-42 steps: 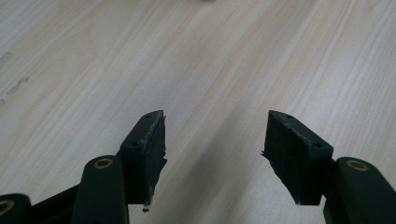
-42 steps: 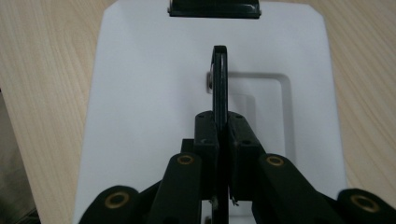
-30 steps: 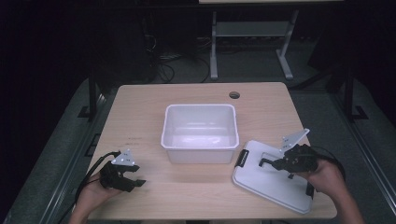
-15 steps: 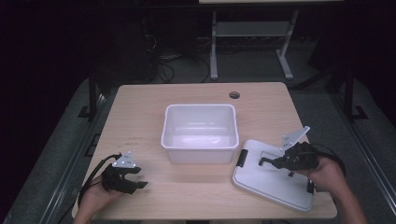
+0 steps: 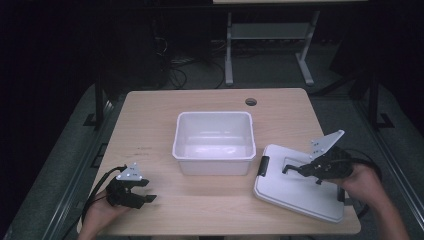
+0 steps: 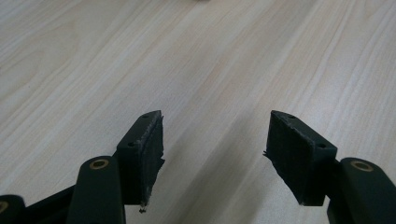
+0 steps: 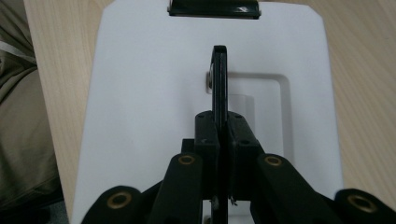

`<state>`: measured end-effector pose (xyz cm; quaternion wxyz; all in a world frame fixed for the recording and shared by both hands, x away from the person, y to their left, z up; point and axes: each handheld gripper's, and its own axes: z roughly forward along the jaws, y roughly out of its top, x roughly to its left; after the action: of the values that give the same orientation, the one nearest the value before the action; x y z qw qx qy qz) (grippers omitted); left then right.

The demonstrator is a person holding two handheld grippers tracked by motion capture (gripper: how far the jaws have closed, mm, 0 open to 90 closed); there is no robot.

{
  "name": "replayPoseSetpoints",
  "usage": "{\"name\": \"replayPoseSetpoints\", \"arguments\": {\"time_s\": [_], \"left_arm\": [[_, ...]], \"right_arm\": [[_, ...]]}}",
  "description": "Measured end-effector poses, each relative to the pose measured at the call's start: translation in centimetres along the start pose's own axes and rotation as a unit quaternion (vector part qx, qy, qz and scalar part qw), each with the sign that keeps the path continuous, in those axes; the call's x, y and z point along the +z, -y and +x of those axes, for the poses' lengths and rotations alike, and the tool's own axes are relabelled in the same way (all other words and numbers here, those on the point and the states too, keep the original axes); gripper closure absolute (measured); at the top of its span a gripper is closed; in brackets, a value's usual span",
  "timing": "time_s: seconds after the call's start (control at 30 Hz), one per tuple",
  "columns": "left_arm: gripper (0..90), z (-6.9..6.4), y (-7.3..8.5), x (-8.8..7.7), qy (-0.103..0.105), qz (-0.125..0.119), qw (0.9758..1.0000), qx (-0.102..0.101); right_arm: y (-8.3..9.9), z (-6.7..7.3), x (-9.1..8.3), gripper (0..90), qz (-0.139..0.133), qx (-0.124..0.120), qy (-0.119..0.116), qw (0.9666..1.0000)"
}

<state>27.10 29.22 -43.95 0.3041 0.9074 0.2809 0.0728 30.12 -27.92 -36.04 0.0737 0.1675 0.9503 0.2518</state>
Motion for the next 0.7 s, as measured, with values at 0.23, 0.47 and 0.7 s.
{"name": "replayPoseSetpoints", "arguments": {"time_s": [0.23, 0.47, 0.7], "left_arm": [[35.9, -0.1, 0.0, 0.0, 0.000, 0.000, 1.0000, 0.001], [35.8, -0.1, 0.1, 0.0, 0.001, 0.001, 1.0000, 0.001], [35.5, 0.0, 0.2, 0.0, 0.002, 0.001, 1.0000, -0.003]], "right_arm": [[-0.1, 0.1, -1.9, 84.6, -0.001, -0.011, 0.003, 0.9999], [-0.5, 0.0, -3.5, 84.6, -0.002, -0.018, 0.005, 0.9998], [-1.4, -0.3, -4.6, 84.6, -0.001, -0.026, 0.005, 0.9996]]}}
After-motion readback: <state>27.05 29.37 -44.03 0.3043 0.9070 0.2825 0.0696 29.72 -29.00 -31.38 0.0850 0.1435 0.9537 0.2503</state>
